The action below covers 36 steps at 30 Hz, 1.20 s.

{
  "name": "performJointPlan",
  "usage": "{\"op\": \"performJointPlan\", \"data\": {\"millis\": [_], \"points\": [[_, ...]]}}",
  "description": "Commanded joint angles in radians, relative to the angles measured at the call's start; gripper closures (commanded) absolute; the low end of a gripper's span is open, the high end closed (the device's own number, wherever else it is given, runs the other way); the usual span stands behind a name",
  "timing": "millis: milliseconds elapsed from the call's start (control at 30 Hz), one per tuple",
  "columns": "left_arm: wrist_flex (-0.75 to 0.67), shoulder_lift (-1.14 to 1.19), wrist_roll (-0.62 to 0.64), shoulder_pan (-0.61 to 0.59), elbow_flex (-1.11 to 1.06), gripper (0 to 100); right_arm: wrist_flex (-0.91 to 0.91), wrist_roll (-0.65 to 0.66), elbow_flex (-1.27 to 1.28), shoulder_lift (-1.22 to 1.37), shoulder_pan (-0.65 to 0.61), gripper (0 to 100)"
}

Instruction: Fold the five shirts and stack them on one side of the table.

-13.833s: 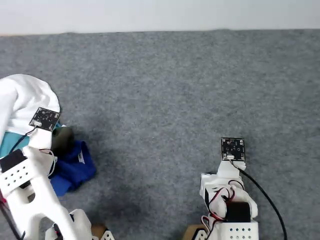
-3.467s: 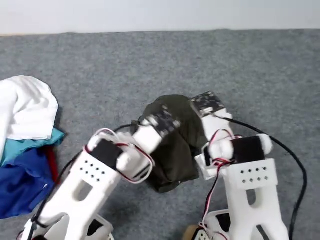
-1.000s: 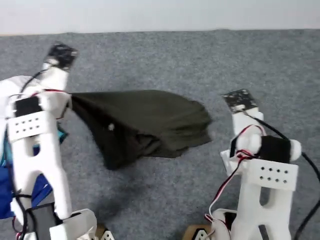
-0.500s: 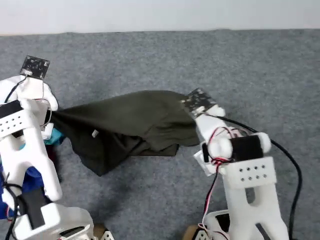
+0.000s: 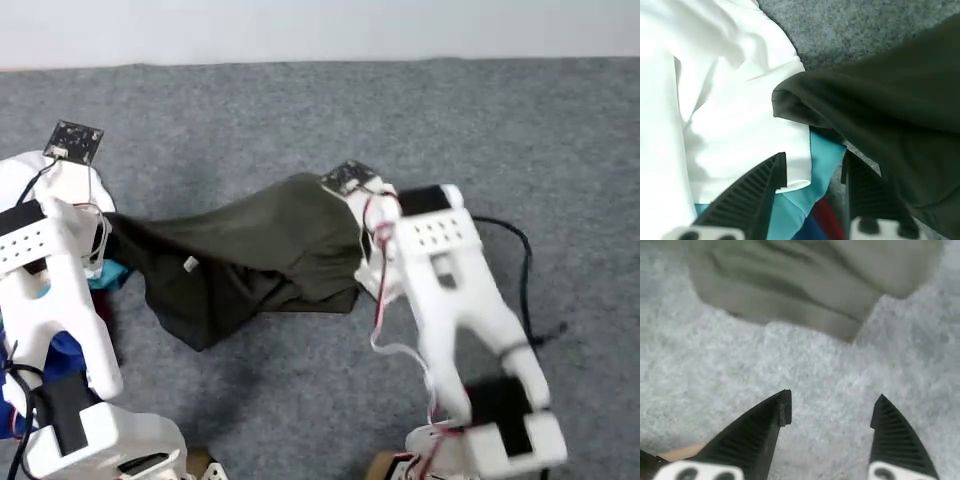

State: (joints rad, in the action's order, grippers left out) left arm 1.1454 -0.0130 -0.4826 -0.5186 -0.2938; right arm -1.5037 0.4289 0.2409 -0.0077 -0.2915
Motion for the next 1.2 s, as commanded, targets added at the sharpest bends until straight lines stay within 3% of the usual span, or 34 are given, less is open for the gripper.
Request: {"op": "performJointPlan", "data": {"millis": [0, 367, 667, 933, 1167], "points": [[0.005, -0.005, 0.011, -0.011, 0.005, 81, 0.005, 0.003, -0.153, 0.124, -0.008, 72.0], [-0.003, -0.008, 0.035, -0.012, -0.010, 81, 0.015, 0.005, -0.361, 0.441, 0.016, 72.0], [-0.003, -0.005, 0.035, -0.011, -0.016, 81, 0.027, 0.002, -0.404, 0.558, 0.012, 72.7], [-0.003, -0.005, 0.035, -0.011, -0.016, 81, 0.030, 0.002, -0.404, 0.590, 0.010, 89.2], [-0.003, -0.003, 0.035, -0.011, -0.018, 81, 0.027, 0.009, -0.404, 0.590, 0.008, 91.4]]}}
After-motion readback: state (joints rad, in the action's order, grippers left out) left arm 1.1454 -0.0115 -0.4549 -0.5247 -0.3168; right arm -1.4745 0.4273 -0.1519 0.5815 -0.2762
